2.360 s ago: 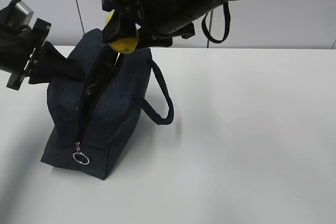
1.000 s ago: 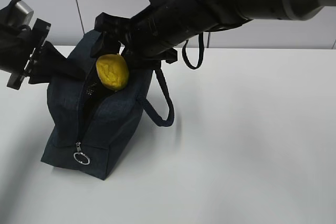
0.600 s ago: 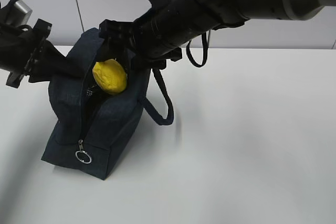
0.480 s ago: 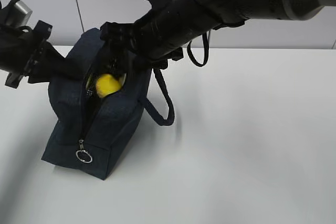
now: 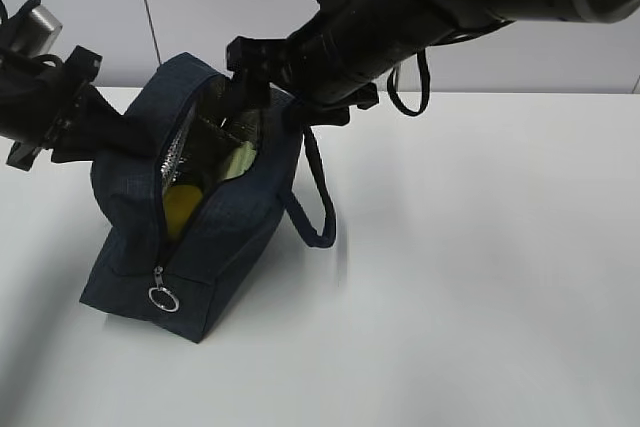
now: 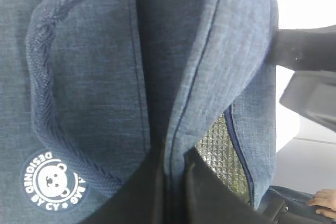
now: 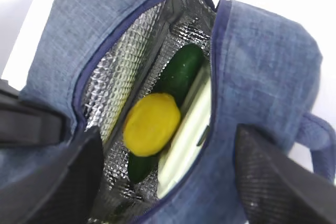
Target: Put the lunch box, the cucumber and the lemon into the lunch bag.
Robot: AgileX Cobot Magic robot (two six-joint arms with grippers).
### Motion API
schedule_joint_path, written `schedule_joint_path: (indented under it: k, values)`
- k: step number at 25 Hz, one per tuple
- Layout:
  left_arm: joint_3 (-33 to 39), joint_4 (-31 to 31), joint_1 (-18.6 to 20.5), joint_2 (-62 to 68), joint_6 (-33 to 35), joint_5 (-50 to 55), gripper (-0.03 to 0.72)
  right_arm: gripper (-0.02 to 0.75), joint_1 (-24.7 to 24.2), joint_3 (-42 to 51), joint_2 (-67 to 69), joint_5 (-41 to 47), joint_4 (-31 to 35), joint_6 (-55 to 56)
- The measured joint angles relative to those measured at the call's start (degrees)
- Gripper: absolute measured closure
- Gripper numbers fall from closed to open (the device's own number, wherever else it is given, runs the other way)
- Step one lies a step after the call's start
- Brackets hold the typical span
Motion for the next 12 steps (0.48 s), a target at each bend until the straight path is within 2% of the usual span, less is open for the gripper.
schedule_joint_path:
  k: [12]
  values:
    - [0.0,0.38,0.0,0.0,-0.03,-0.26,0.688,0.162,-0.37,-0.34,-5.21,6.16,-1.26,0.0]
